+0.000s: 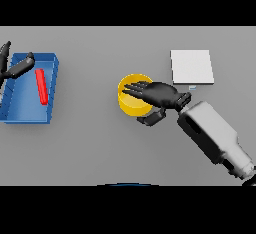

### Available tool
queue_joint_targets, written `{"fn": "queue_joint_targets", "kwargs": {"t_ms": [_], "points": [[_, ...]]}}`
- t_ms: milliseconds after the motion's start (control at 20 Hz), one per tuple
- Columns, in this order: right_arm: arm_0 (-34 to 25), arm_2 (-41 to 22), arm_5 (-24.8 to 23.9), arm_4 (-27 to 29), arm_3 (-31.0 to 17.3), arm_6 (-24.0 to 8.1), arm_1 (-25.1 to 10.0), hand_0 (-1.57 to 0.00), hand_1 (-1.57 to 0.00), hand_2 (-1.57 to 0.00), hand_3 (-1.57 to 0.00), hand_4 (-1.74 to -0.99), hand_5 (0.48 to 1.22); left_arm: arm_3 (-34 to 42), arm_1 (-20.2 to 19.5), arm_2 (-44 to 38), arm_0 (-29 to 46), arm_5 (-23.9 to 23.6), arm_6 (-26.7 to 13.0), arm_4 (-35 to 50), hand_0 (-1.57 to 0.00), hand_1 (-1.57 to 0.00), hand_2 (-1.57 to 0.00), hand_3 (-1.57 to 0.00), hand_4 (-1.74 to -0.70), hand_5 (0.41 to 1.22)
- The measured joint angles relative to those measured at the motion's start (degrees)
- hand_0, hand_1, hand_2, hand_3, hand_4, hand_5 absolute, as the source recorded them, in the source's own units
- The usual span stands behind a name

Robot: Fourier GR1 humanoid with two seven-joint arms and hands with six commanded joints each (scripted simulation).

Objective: Pick up the red beaker and tilt it to pour out 1 green nut into yellow bowl. Pick up the yellow bowl and place it on the metallic measuring scale.

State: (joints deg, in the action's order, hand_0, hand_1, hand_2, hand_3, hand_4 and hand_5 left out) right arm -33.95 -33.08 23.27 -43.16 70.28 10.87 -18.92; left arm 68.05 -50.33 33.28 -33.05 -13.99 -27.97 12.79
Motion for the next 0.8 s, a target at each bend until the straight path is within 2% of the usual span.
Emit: {"fn": "queue_joint_targets", "kwargs": {"t_ms": [300, 500, 600, 650, 700, 750, 800], "points": [[-3.09, -1.84, 2.42, -1.43, -4.19, -1.06, 0.73, 0.00, 0.00, 0.00, 0.00, -1.306, 0.681, -0.81, 0.10, -0.25, -0.64, 0.13, 0.34, -0.10, 0.00, 0.00, 0.00, 0.00, -0.80, 0.736], [-4.45, -3.48, 3.34, -2.64, -5.97, -1.35, 1.56, 0.00, 0.00, 0.00, -0.01, -1.308, 0.729, -1.05, -0.04, -0.15, -0.89, 0.43, 0.46, -0.30, 0.00, 0.00, 0.00, 0.00, -0.79, 0.729], [-4.13, -3.86, 3.73, -3.06, -6.05, -2.69, 1.72, -0.02, -0.04, -0.07, -0.09, -1.339, 0.784, 0.52, -0.21, -0.10, -0.29, -0.39, 0.48, -0.27, 0.00, 0.00, 0.00, 0.00, -0.79, 0.725], [-4.52, -4.05, 3.74, -3.38, -6.25, -3.17, 1.88, -0.09, -0.11, -0.13, -0.16, -1.362, 0.820, 0.37, -0.34, -0.06, -0.49, -0.32, -0.13, -0.35, 0.00, 0.00, 0.00, 0.00, -0.79, 0.723], [-4.62, -4.55, 3.83, -3.79, -6.07, -3.04, 1.81, -0.26, -0.24, -0.23, -0.25, -1.387, 0.900, -0.62, 0.09, -0.04, -0.78, -0.30, 0.07, -0.54, 0.00, 0.00, 0.00, 0.00, -0.79, 0.722], [-4.44, -5.08, 3.87, -4.14, -5.60, -2.31, 1.47, -0.51, -0.44, -0.39, -0.36, -1.425, 0.964, 0.00, -0.19, -0.10, -0.48, 0.02, 0.39, -0.22, 0.00, 0.00, 0.00, 0.00, -0.79, 0.723], [-4.55, -5.36, 3.89, -4.28, -6.37, -1.75, 1.74, -0.72, -0.66, -0.62, -0.47, -1.488, 1.016, 0.09, -0.42, -0.26, -0.12, -0.05, 0.51, -0.06, 0.00, 0.00, 0.00, 0.00, -0.80, 0.725]]}}
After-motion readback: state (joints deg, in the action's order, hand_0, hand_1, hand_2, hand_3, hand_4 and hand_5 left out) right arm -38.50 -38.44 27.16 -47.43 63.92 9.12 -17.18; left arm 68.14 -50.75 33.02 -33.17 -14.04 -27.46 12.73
